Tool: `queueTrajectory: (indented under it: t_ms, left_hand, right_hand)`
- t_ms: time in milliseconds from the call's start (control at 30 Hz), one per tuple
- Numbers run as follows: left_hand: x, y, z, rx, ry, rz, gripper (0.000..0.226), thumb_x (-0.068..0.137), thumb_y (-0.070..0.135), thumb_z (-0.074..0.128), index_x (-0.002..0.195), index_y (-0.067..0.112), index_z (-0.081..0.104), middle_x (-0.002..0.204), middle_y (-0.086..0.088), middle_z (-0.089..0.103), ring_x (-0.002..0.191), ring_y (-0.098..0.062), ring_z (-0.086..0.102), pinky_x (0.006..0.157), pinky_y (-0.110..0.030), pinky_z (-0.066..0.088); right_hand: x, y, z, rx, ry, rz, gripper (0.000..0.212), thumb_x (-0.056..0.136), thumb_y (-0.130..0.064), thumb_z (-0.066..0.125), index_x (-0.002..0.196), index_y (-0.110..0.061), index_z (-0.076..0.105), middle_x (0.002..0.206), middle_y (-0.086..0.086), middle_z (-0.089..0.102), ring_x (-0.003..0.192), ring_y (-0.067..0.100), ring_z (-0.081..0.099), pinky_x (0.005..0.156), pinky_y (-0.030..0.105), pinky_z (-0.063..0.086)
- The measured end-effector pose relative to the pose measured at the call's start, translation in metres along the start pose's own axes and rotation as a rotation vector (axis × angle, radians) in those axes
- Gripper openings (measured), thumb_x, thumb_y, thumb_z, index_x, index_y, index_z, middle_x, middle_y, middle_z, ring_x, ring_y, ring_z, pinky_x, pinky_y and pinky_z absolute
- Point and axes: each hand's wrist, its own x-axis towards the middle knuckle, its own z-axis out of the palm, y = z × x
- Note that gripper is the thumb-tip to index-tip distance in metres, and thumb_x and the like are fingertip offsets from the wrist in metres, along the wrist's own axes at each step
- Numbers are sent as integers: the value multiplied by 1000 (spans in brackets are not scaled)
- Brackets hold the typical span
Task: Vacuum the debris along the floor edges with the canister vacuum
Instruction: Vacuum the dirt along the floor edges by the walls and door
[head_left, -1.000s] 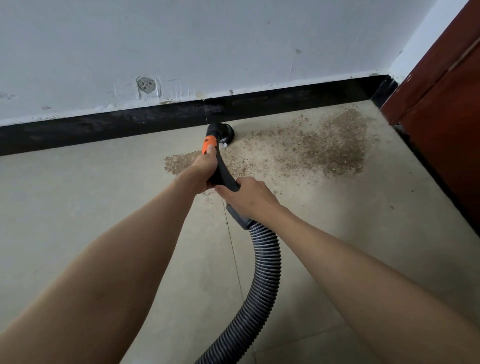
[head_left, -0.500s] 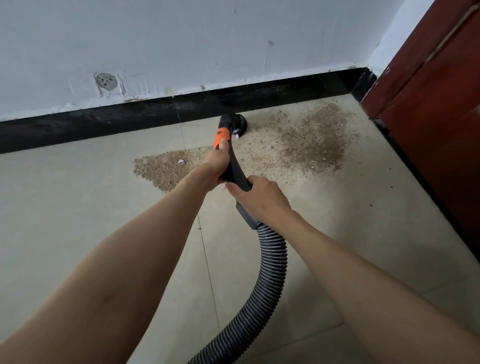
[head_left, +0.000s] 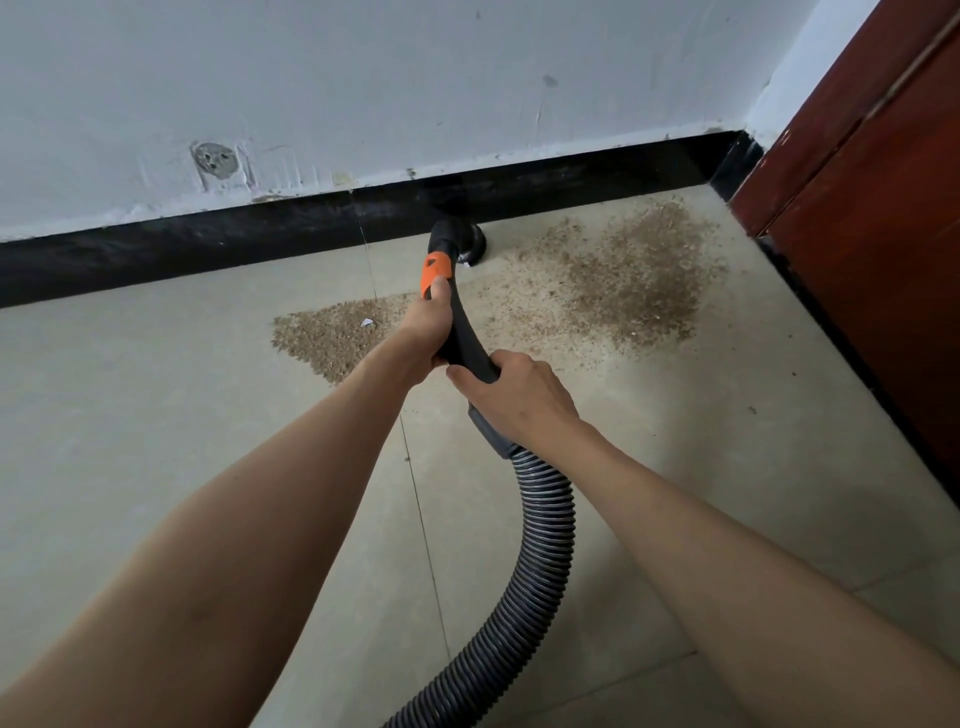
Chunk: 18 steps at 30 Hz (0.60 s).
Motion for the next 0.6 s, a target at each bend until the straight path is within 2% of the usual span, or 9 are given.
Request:
queueTrajectory:
  t_ms: [67, 167, 267, 400, 533, 600]
  left_hand:
    - [-3, 1, -9, -14, 17, -4, 43, 100, 45, 30, 112, 6, 42, 85, -7, 50, 76, -20, 54, 64, -31, 48]
    - [-8, 2, -27, -46, 38, -3, 43, 100, 46, 32, 114, 6, 42, 88, -7, 51, 86, -23, 55, 72, -34, 48]
    - [-15, -3, -49, -73, 64, -24, 44, 100, 46, 32, 117, 6, 41, 85, -7, 51, 77, -20, 54, 73, -35, 49]
    - [-27, -10, -85, -168, 142, -31, 45, 98, 47, 36, 115, 6, 41, 86, -7, 53, 79, -22, 56, 77, -36, 49]
    - [-42, -18, -124, -292, 203, -31, 54, 97, 50, 37, 129, 6, 37, 90, -5, 52, 88, -24, 54, 78, -37, 45]
    - [-53, -26, -142, -319, 205, -50, 60, 97, 53, 37, 136, 6, 35, 91, -5, 51, 92, -26, 52, 80, -38, 44]
  right_hand:
    - [-1, -6, 2, 2, -12, -15, 41, 92, -58, 50, 69, -23, 43, 71, -2, 52, 67, 20, 53, 53, 30, 35]
    - [-3, -19, 4, 12, -40, -56, 41, 91, -57, 51, 69, -23, 45, 71, -2, 54, 68, 20, 56, 56, 31, 39]
    - [-8, -33, 14, -13, -81, -88, 41, 90, -58, 52, 74, -20, 50, 78, 2, 62, 76, 24, 62, 64, 34, 46]
    - [-16, -57, 33, -38, -109, -168, 39, 90, -56, 53, 75, -20, 51, 80, 3, 65, 74, 23, 64, 62, 32, 46]
    - [-22, -82, 55, -100, -149, -247, 38, 90, -57, 53, 79, -21, 52, 86, 4, 69, 79, 24, 65, 70, 35, 51]
    - [-28, -91, 66, -142, -187, -266, 39, 89, -58, 52, 79, -21, 52, 88, 4, 68, 80, 25, 65, 69, 35, 50]
